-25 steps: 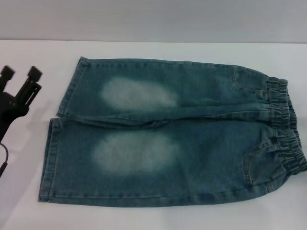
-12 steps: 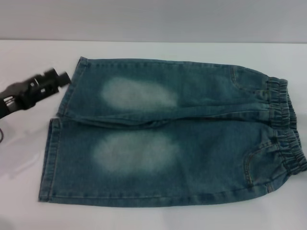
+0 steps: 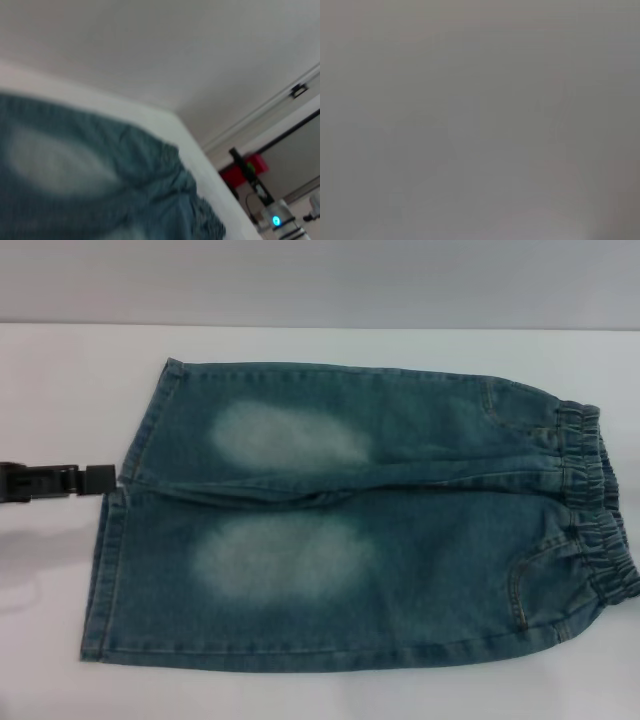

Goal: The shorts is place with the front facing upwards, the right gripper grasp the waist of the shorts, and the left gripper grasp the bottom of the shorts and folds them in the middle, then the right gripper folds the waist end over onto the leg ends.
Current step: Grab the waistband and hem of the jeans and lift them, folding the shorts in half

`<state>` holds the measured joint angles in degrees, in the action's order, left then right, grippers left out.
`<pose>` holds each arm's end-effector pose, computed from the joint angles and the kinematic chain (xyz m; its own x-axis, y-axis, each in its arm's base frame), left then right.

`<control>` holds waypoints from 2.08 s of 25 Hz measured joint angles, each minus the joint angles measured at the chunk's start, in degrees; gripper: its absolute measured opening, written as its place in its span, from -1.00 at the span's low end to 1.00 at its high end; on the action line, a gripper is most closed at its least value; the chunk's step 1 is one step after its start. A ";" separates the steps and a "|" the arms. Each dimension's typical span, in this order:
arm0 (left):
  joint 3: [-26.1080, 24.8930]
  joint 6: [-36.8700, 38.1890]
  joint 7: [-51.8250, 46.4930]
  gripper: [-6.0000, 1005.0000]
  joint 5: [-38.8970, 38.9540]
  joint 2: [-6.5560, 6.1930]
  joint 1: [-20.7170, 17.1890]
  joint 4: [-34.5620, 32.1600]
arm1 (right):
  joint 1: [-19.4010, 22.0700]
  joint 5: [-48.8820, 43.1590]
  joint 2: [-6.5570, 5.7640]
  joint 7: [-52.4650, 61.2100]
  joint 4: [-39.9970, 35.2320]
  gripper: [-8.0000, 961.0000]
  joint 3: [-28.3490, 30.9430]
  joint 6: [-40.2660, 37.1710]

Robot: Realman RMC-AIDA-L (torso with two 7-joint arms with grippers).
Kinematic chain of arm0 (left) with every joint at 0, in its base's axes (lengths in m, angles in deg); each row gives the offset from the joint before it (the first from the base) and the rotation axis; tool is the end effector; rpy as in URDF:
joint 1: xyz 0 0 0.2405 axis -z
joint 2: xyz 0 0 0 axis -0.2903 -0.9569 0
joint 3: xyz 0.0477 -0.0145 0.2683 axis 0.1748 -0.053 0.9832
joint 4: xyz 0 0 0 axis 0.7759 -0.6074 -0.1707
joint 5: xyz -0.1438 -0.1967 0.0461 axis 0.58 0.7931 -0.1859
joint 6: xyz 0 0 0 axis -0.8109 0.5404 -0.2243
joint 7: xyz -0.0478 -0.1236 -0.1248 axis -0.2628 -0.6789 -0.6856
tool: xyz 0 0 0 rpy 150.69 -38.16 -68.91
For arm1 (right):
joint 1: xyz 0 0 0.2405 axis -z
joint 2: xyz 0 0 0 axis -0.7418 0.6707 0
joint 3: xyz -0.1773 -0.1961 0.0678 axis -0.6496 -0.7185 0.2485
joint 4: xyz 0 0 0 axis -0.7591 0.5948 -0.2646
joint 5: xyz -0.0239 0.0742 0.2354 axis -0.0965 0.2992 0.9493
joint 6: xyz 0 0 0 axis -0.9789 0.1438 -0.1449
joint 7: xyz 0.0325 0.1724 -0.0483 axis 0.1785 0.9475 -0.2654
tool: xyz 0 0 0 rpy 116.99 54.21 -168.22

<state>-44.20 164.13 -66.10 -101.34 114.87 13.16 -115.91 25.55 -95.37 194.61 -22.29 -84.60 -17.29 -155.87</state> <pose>-0.3298 0.3502 0.0810 0.3629 0.8243 0.4346 0.8455 -0.4873 0.2181 0.4498 0.3508 0.0071 0.5758 0.0028 -0.8176 -0.8014 0.2001 -0.5636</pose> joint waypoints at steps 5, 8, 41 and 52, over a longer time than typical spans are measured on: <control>3.15 -0.32 -10.63 0.65 -1.27 -0.57 -0.41 -1.67 | 0.40 -0.04 -0.03 0.00 -2.25 0.56 0.01 2.69; 3.34 -0.99 -13.79 0.65 -3.36 -0.52 -0.68 -1.74 | 0.49 -0.03 -0.10 0.00 -2.86 0.56 0.18 3.79; 5.27 -5.43 -17.28 0.66 -13.89 1.82 -4.40 -1.27 | -0.43 0.26 -0.27 0.02 -4.39 0.56 0.06 6.17; 5.81 -5.57 -18.36 0.66 -15.79 2.21 -4.37 -1.19 | -0.70 0.02 -0.27 0.32 -4.37 0.56 0.03 6.20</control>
<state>-38.39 158.56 -84.46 -117.12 117.08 8.79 -117.10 24.86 -95.36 194.34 -21.96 -88.97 -17.26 -149.67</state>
